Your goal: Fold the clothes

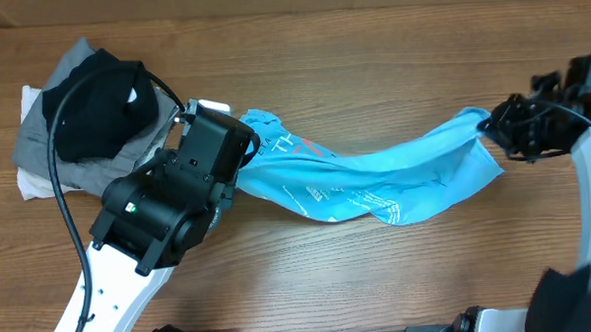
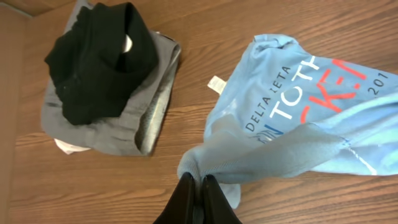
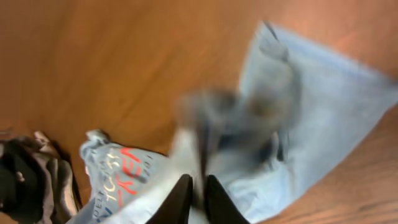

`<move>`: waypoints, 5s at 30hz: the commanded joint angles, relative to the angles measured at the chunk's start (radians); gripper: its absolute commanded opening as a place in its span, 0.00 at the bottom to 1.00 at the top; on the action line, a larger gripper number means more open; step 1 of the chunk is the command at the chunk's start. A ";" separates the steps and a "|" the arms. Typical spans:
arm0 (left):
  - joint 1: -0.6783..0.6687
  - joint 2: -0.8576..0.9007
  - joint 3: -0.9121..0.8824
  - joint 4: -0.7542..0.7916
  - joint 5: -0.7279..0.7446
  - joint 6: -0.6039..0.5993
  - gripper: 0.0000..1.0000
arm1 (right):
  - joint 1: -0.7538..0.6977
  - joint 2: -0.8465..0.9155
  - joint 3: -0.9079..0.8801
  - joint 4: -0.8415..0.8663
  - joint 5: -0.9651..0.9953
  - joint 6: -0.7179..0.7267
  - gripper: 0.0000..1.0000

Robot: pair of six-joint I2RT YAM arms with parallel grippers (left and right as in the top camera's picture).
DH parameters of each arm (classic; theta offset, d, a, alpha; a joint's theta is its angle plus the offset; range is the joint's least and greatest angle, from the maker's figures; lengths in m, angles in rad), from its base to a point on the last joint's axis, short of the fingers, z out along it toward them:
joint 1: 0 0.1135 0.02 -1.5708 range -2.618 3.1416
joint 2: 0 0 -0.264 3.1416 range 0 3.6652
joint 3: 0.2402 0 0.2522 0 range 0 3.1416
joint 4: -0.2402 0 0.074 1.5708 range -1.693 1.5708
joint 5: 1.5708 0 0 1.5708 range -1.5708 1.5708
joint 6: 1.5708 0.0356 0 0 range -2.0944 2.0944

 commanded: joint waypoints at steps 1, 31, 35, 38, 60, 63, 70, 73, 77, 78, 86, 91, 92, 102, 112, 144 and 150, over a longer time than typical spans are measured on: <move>0.006 -0.018 0.058 0.004 -0.043 0.023 0.04 | -0.002 -0.050 0.034 0.003 0.022 -0.028 0.17; 0.006 -0.023 0.063 0.011 -0.008 0.022 0.04 | 0.270 0.172 -0.150 0.172 0.108 -0.020 0.49; 0.006 -0.023 0.063 0.007 0.006 0.022 0.04 | 0.317 0.256 -0.150 0.159 0.222 0.017 0.52; 0.006 -0.023 0.063 0.008 0.016 0.022 0.04 | 0.322 0.292 -0.150 0.135 0.243 0.025 0.51; 0.006 -0.023 0.063 0.015 0.017 0.034 0.04 | 0.252 0.261 -0.062 -0.042 0.283 0.031 0.04; 0.006 -0.023 0.063 0.015 0.018 0.034 0.04 | 0.217 0.214 -0.026 -0.068 0.264 0.031 0.04; 0.006 -0.023 0.063 0.031 0.018 0.034 0.04 | 0.174 0.098 -0.023 -0.053 0.240 0.023 0.04; 0.006 -0.023 0.066 0.047 0.018 0.033 0.04 | 0.153 0.012 -0.022 0.003 0.167 -0.032 0.04; 0.006 -0.024 0.118 0.042 0.047 0.068 0.04 | 0.110 -0.100 0.025 -0.006 0.125 -0.021 0.04; 0.006 -0.024 0.150 0.033 0.062 0.084 0.04 | 0.098 -0.124 0.048 -0.024 0.125 -0.017 0.04; 0.006 -0.024 0.490 -0.057 0.085 0.104 0.04 | 0.000 -0.226 0.394 -0.247 0.126 -0.001 0.04; 0.006 -0.023 0.661 -0.159 0.119 0.157 0.04 | -0.050 -0.226 0.669 -0.363 0.126 0.059 0.04; 0.006 -0.023 0.684 -0.182 0.118 0.157 0.04 | -0.057 -0.226 0.729 -0.380 0.125 0.072 0.04; 0.006 -0.024 0.898 -0.273 0.083 0.225 0.04 | -0.060 -0.226 1.109 -0.514 0.126 0.092 0.04; 0.006 -0.023 1.029 -0.242 0.049 0.254 0.04 | -0.060 -0.219 1.161 -0.557 0.126 0.092 0.04; 0.004 -0.028 1.070 -0.330 0.101 0.232 0.04 | -0.060 -0.236 1.260 -0.626 0.105 0.085 0.04; 0.004 -0.074 1.069 -0.344 0.105 0.231 0.04 | -0.060 -0.278 1.266 -0.626 0.076 0.111 0.04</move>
